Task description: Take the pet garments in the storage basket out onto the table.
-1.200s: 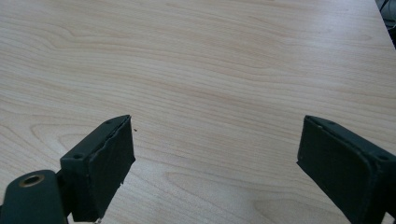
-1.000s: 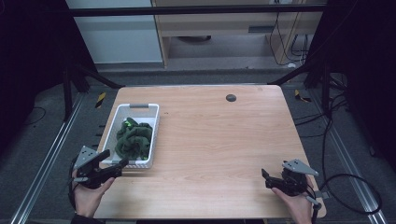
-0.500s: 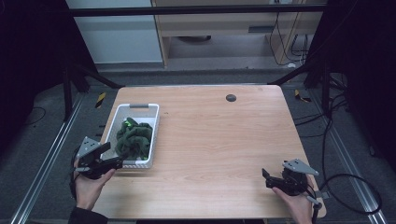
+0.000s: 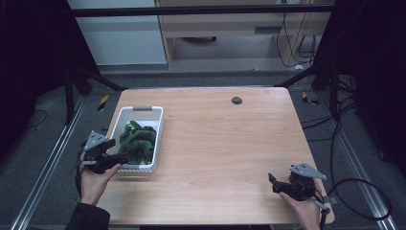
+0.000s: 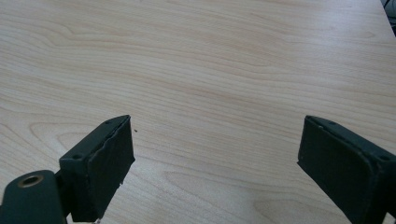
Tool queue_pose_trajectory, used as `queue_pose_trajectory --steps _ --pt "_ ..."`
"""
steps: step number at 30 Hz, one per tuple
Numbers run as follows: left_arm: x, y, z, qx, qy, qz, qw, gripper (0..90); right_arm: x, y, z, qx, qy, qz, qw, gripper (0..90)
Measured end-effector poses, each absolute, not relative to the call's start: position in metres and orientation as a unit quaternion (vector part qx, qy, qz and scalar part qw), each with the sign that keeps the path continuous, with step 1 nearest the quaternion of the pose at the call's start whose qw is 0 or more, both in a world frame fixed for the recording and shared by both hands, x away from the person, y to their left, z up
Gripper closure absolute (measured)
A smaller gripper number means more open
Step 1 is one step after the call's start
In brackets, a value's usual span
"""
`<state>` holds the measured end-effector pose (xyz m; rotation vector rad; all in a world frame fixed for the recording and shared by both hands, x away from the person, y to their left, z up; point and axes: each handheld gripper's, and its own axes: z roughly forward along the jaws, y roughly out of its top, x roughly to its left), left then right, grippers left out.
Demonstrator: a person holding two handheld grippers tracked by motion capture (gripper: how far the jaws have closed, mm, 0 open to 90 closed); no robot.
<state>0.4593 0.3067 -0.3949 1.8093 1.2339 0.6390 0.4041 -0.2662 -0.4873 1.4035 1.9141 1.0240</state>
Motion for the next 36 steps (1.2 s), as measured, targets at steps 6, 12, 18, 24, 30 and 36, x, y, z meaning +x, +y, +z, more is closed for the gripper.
queue_pose_trajectory --steps 6,12,18,24,30,36 --pt "0.467 0.304 -0.394 0.726 0.493 0.253 0.407 18.2 0.404 -0.266 -0.487 0.521 0.712 0.381 0.275 10.5" --pt "0.476 0.302 -0.389 0.732 0.491 0.258 0.395 17.9 0.404 -0.266 -0.487 0.525 0.711 0.382 0.269 10.5" --pt "0.485 0.3 -0.383 0.737 0.492 0.253 0.388 17.7 0.405 -0.266 -0.487 0.525 0.711 0.383 0.268 10.5" --pt "0.495 0.299 -0.382 0.746 0.495 0.246 0.371 17.7 0.405 -0.266 -0.488 0.521 0.714 0.382 0.271 10.5" --pt "0.504 0.298 -0.383 0.752 0.499 0.242 0.357 17.7 0.406 -0.266 -0.488 0.521 0.716 0.381 0.268 10.4" --pt "0.515 0.297 -0.386 0.763 0.498 0.235 0.339 17.5 0.406 -0.266 -0.489 0.521 0.716 0.379 0.268 10.4"
